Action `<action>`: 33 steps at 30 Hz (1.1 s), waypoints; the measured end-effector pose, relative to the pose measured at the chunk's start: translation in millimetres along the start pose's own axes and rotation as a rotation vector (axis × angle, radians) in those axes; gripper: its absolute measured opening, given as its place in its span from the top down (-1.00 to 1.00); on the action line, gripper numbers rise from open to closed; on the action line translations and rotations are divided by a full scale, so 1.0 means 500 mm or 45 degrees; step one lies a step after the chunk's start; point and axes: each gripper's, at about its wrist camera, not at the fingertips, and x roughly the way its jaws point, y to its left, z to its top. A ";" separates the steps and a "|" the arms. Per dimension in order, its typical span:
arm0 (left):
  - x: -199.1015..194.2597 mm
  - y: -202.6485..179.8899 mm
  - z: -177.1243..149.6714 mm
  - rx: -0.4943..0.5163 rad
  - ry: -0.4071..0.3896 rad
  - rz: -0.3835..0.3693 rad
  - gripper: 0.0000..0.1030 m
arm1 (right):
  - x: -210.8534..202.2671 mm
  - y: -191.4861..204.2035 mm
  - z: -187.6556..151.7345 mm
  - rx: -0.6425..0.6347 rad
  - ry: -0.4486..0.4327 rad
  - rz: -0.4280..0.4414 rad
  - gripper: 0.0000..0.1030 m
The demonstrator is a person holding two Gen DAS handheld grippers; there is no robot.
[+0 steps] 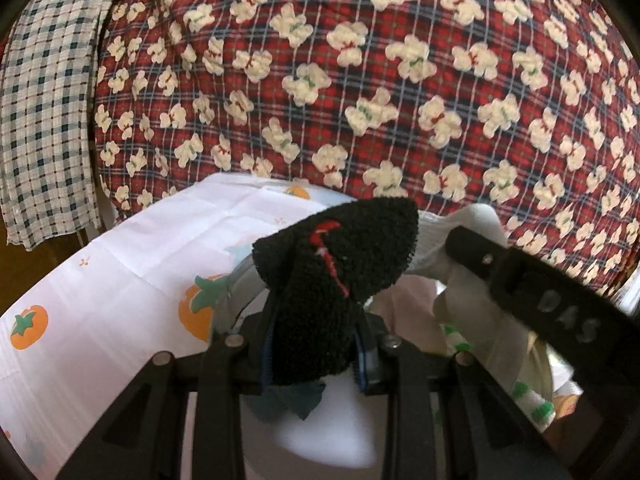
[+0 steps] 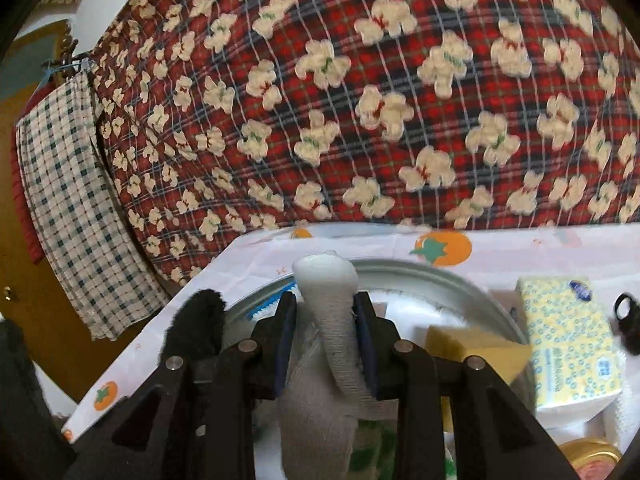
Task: Organize soft objects
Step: 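Lower the wristband and white cloth into the tin and open both grippers, then raise both grippers from the tin and move toward the black beaded hair tie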
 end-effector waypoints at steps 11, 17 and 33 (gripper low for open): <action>-0.007 -0.009 -0.005 0.021 -0.061 0.064 -0.66 | 0.004 0.017 -0.002 -0.086 0.030 0.025 -0.30; -0.035 -0.016 -0.008 0.059 -0.181 0.120 -0.99 | -0.034 0.027 -0.018 -0.136 -0.121 -0.010 -0.64; -0.046 0.023 -0.014 -0.081 -0.203 0.149 -0.99 | -0.105 0.022 -0.072 -0.195 -0.381 -0.114 -0.65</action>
